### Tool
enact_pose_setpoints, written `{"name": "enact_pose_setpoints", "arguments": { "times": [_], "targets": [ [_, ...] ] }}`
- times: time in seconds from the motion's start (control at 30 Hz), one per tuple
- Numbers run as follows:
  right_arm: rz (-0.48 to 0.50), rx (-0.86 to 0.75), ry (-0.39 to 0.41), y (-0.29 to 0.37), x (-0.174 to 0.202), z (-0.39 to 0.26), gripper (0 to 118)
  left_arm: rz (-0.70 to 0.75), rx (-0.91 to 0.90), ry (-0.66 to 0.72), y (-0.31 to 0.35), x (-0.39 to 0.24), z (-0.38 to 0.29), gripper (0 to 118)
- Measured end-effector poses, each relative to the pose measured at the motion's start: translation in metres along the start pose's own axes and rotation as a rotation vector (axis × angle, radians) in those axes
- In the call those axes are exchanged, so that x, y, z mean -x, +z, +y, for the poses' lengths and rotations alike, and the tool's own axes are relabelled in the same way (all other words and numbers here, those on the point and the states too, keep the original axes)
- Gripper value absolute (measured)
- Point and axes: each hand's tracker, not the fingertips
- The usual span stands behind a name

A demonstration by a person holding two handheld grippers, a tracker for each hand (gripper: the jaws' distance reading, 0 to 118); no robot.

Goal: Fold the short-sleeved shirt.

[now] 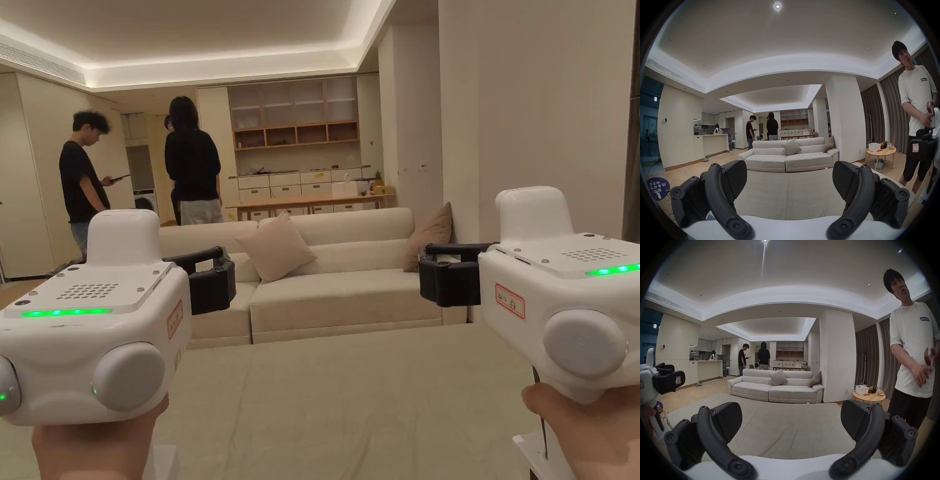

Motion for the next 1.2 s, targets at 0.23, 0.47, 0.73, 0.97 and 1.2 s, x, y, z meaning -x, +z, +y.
{"name": "enact_pose_setpoints", "arguments": {
  "times": [0.23, 0.47, 0.73, 0.97, 1.2],
  "targets": [
    [-0.006, 0.003, -0.005, 0.0006, -0.0005, 0.0004, 118, -0.006, 0.003, -0.004, -0.0011, -0.0009, 0.0026, 106],
    [-0.004, 0.007, 0.007, 0.0008, 0.0022, 0.0006, 118, 0.0, -0.005, 0.008, -0.0017, 0.0016, 0.0028, 106],
    [-0.001, 0.011, 0.005, -0.0005, 0.0047, -0.0005, 118, 0.003, 0.018, -0.004, -0.0046, 0.003, 0.0008, 106],
    [-0.002, 0.014, 0.009, -0.0012, 0.0045, -0.0006, 118, 0.009, 0.02, -0.001, -0.0059, 0.0034, -0.0002, 106],
    [-0.01, 0.014, 0.007, -0.002, 0.003, -0.0013, 118, 0.001, 0.022, -0.011, -0.0069, 0.0004, -0.001, 106]
  ]
}}
